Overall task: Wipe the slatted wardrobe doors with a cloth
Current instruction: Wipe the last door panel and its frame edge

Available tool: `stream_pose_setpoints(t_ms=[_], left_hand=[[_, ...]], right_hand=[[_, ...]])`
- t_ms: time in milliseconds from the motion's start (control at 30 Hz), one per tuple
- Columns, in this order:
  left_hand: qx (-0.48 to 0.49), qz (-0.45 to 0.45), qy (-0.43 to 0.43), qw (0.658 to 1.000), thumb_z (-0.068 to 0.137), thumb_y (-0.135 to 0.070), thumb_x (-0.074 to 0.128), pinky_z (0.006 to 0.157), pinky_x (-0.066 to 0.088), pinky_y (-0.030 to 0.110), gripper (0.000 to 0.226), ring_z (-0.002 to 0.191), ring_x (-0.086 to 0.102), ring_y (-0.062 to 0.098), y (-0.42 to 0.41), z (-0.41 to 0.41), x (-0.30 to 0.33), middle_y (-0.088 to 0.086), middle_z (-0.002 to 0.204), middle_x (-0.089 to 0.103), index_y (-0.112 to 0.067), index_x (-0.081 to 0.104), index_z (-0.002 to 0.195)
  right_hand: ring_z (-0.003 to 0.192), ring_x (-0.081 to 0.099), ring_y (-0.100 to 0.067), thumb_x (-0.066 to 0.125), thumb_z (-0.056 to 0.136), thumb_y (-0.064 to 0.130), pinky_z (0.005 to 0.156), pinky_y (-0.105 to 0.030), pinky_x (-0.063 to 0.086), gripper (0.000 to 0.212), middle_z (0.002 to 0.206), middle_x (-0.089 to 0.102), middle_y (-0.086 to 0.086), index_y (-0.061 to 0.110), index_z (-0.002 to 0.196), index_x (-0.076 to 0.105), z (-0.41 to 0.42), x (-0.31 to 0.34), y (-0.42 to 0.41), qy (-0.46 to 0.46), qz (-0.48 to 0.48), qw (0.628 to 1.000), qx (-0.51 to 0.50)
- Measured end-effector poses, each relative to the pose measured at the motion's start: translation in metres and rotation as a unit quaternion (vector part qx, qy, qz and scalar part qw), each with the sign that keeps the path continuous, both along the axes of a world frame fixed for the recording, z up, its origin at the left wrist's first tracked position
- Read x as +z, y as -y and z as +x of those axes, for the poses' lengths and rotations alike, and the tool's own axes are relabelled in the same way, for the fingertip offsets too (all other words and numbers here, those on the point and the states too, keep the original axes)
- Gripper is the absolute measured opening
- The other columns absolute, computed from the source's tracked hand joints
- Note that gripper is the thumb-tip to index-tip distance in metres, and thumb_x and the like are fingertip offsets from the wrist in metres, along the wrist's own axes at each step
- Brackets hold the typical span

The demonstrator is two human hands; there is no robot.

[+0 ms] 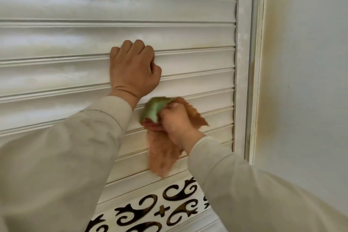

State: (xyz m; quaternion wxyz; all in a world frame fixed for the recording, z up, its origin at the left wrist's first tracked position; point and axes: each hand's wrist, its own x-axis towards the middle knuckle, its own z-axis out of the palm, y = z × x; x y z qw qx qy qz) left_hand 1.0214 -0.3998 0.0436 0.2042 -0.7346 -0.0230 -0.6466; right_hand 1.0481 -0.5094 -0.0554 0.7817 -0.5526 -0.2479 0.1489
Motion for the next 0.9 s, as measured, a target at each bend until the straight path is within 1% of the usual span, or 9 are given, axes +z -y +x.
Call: stream_pose_setpoints(t_ms=[100, 200, 267, 400, 467, 600, 733, 833, 900], left_hand=[[-0.045, -0.007, -0.049, 0.998, 0.075, -0.026, 0.054, 0.072, 0.024, 0.034, 0.010, 0.076, 0.046, 0.027, 0.001, -0.008, -0.001, 0.000, 0.077, 0.050, -0.016, 0.054, 0.071], [-0.068, 0.006, -0.093, 0.993, 0.075, -0.024, 0.056, 0.073, 0.030, 0.034, 0.010, 0.079, 0.048, 0.028, -0.005, -0.025, -0.007, 0.002, 0.080, 0.052, -0.014, 0.058, 0.074], [-0.075, -0.016, -0.104, 0.992, 0.076, -0.021, 0.058, 0.073, 0.032, 0.033, 0.008, 0.081, 0.049, 0.028, -0.014, -0.040, -0.014, 0.004, 0.083, 0.053, -0.012, 0.059, 0.077], [-0.029, -0.074, -0.111, 0.991, 0.077, -0.022, 0.057, 0.072, 0.030, 0.032, 0.010, 0.085, 0.051, 0.031, -0.049, -0.092, -0.030, 0.006, 0.085, 0.056, -0.012, 0.057, 0.077], [0.004, -0.100, -0.107, 0.989, 0.079, -0.023, 0.054, 0.071, 0.030, 0.034, 0.013, 0.086, 0.051, 0.033, -0.072, -0.125, -0.032, 0.008, 0.085, 0.055, -0.011, 0.056, 0.077], [0.075, -0.158, -0.081, 0.981, 0.082, -0.027, 0.050, 0.071, 0.038, 0.042, 0.019, 0.088, 0.051, 0.037, -0.118, -0.186, -0.029, 0.012, 0.087, 0.056, -0.009, 0.056, 0.078], [0.129, -0.226, -0.003, 0.966, 0.086, -0.025, 0.056, 0.074, 0.041, 0.049, 0.020, 0.091, 0.051, 0.041, -0.154, -0.235, -0.027, 0.021, 0.093, 0.055, -0.005, 0.057, 0.085], [0.157, -0.320, 0.068, 0.932, 0.085, -0.037, 0.064, 0.083, 0.041, 0.053, 0.040, 0.105, 0.048, 0.043, -0.171, -0.258, -0.029, 0.024, 0.110, 0.052, -0.002, 0.055, 0.102], [0.140, -0.417, 0.122, 0.890, 0.082, -0.051, 0.067, 0.090, 0.042, 0.056, 0.061, 0.116, 0.045, 0.042, -0.180, -0.275, -0.029, 0.023, 0.123, 0.047, -0.001, 0.050, 0.113]], right_hand=[[0.048, 0.067, -0.017, 0.038, 0.098, -0.002, 0.049, -0.024, 0.056, 0.031, 0.060, 0.069, -0.008, 0.002, 0.087, 0.066, -0.012, -0.001, -0.010, 0.021, -0.028, 0.999, 0.016], [0.048, 0.067, -0.017, 0.041, 0.098, 0.000, 0.049, -0.026, 0.055, 0.030, 0.059, 0.069, -0.007, 0.007, 0.083, 0.065, -0.010, -0.001, -0.004, 0.023, -0.037, 0.999, -0.004], [0.049, 0.067, -0.019, 0.042, 0.097, 0.000, 0.048, -0.026, 0.055, 0.028, 0.061, 0.070, -0.010, 0.006, 0.085, 0.066, -0.011, -0.002, -0.001, 0.020, -0.036, 0.999, -0.027], [0.051, 0.068, -0.023, 0.042, 0.095, -0.002, 0.047, -0.027, 0.053, 0.028, 0.071, 0.071, -0.018, 0.000, 0.090, 0.069, -0.022, -0.002, -0.005, 0.008, -0.020, 0.998, -0.066], [0.053, 0.068, -0.025, 0.042, 0.094, -0.001, 0.047, -0.027, 0.053, 0.028, 0.074, 0.071, -0.019, 0.002, 0.090, 0.070, -0.029, -0.001, -0.009, -0.002, -0.012, 0.997, -0.080], [0.049, 0.067, -0.020, 0.039, 0.095, -0.001, 0.040, -0.021, 0.050, 0.029, 0.070, 0.068, -0.016, 0.001, 0.089, 0.068, -0.044, 0.001, -0.018, -0.037, 0.018, 0.994, -0.103], [0.045, 0.066, -0.018, 0.037, 0.095, -0.002, 0.039, -0.021, 0.049, 0.030, 0.059, 0.066, -0.008, 0.005, 0.084, 0.064, -0.059, 0.002, -0.029, -0.055, 0.040, 0.991, -0.117], [0.047, 0.067, -0.019, 0.037, 0.096, -0.001, 0.042, -0.023, 0.052, 0.029, 0.063, 0.068, -0.010, 0.006, 0.087, 0.064, -0.066, 0.001, -0.040, -0.063, 0.038, 0.991, -0.116], [0.047, 0.067, -0.018, 0.037, 0.097, 0.000, 0.044, -0.023, 0.052, 0.029, 0.065, 0.068, -0.010, 0.006, 0.088, 0.064, -0.077, 0.001, -0.052, -0.061, 0.028, 0.992, -0.105]])
